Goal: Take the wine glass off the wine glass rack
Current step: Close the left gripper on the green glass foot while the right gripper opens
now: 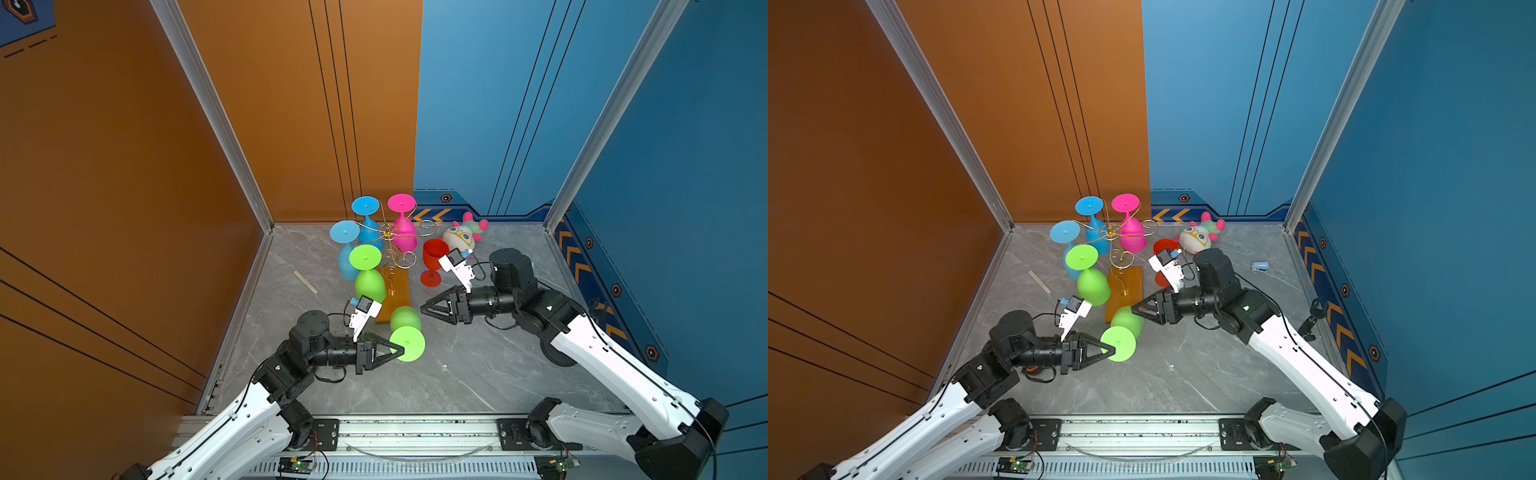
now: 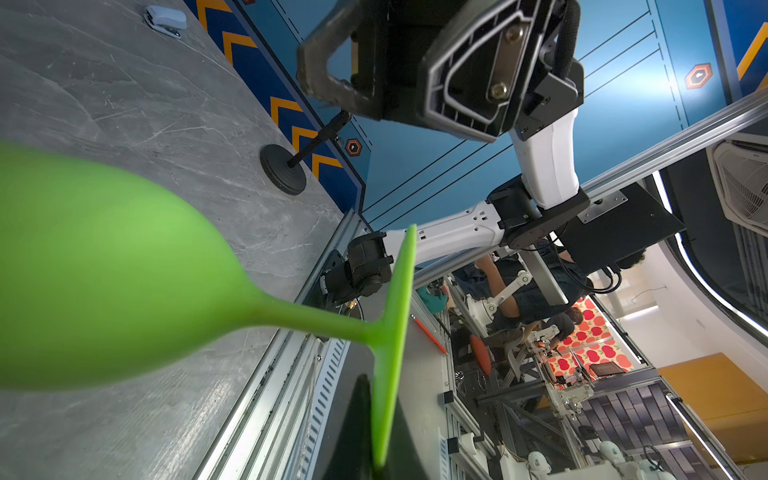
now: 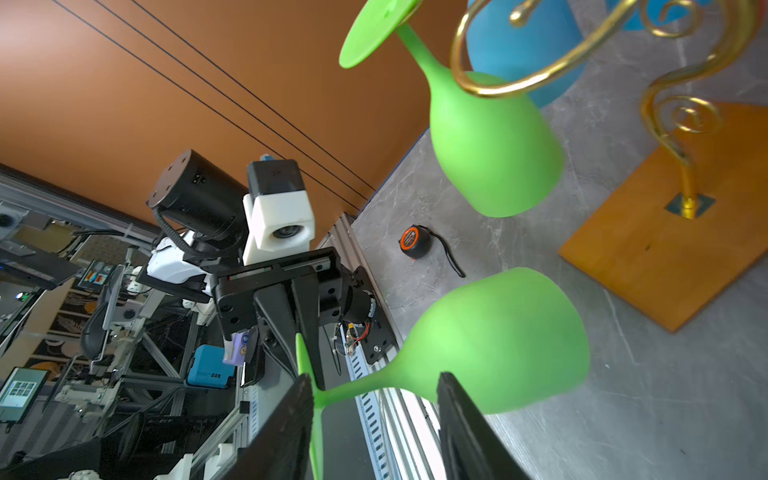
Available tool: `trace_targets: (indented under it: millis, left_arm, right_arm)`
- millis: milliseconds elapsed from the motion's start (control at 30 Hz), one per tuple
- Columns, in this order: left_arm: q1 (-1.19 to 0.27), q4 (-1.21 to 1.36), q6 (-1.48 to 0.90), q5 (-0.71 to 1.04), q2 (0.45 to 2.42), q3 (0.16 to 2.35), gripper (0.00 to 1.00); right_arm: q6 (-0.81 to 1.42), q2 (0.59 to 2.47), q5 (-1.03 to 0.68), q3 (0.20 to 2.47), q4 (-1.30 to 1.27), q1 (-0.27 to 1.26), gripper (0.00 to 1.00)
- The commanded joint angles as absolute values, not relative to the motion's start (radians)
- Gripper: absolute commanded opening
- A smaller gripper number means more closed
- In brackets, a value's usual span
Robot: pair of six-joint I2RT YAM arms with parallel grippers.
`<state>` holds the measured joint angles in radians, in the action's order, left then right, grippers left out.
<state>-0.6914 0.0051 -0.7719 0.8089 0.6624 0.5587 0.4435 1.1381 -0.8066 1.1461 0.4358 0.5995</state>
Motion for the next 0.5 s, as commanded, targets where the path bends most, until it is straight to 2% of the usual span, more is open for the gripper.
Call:
trace_targets:
  millis: [0,200,300,467]
  left_arm:
    - [-0.719,-0.045,-0.629,0.772,0.646,0.556,0.00]
    - [-0.825,-0.109,-0.443,0.632,0.610,0.548,0.00]
    - [-0.895,-0.221,-0.332,0.534,0.628,0.581,0.00]
    - [-1.001,-0.386,-0.166,0.428,0.706,0.661,0.00]
  right_arm:
    - [0.449,1.142,-0.759,1.182,0.536,0.541,0.55]
    - [0.474,1.182,-0.697,1.180,0.615,0.460,0.61]
    - [0.488,1.197,-0.684,1.180,0.627,0.442,0.67]
    - [0.505,1.216,-0.683,1.186,0.634,0.417,0.68]
